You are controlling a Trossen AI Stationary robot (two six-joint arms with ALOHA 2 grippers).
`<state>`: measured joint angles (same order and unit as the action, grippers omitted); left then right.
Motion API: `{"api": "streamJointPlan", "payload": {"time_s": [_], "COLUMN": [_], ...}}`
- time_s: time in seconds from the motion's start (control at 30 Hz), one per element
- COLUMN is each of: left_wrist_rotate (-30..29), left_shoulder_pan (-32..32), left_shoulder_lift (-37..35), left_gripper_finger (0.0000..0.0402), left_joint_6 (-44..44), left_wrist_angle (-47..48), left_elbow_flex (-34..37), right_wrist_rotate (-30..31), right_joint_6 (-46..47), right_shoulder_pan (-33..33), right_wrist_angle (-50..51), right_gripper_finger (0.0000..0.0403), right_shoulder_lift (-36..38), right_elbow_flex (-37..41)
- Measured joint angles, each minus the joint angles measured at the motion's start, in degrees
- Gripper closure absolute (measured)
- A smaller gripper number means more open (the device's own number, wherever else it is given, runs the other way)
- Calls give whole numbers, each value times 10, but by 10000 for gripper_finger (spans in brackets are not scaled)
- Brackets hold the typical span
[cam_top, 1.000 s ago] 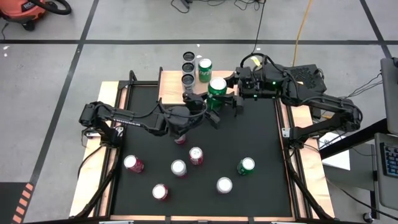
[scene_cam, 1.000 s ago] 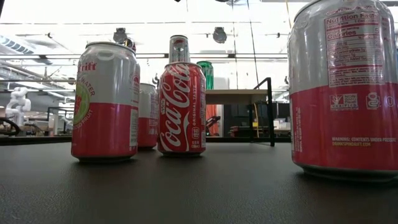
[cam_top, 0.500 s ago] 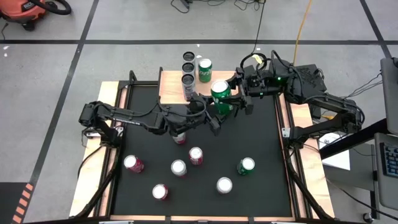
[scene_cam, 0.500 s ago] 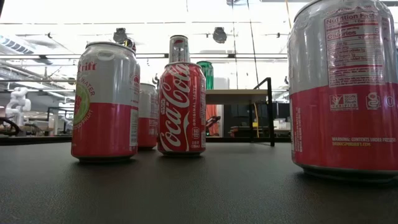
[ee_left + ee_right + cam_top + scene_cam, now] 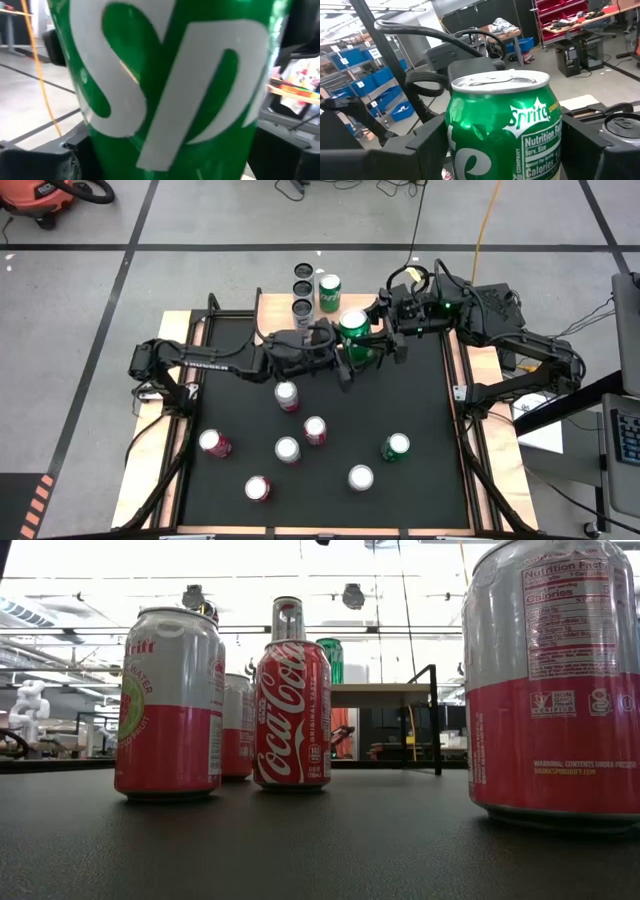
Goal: Place canned beverage on shelf
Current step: Put the top green soda can aligned with the other green soda can on the shelf
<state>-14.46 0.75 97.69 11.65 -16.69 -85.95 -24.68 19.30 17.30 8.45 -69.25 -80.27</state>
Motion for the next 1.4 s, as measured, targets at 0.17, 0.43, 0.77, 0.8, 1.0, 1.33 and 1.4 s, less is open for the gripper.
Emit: {"api": "streamJointPlan", "payload": {"time_s": [0.17,0.43,0.77,0.8,1.0,1.33,1.4], "left_wrist_rotate": [44,75,76,74,46,-56,-74], "left_shoulder_pan": [-13,-13,-10,-10,-8,-2,-1], "left_shoulder_lift": [-2,-3,-1,-1,-1,-1,-1], "left_gripper_finger": [67,100,102,103,103,103,103], "left_joint_6": [0,12,30,31,29,30,30], "left_wrist_angle": [11,21,33,34,29,62,64], "left_elbow_flex": [0,0,1,1,1,1,1], "right_wrist_rotate": [-1,-24,-24,-22,21,69,69], "right_joint_6": [2,22,27,24,-3,-11,-23], "right_shoulder_pan": [0,5,8,8,8,-1,-1], "right_wrist_angle": [0,5,52,64,136,147,137], "right_gripper_finger": [123,123,55,43,8,3,3], "right_shoulder_lift": [0,4,16,22,53,53,49], "right_elbow_flex": [0,0,0,0,0,0,0]}}
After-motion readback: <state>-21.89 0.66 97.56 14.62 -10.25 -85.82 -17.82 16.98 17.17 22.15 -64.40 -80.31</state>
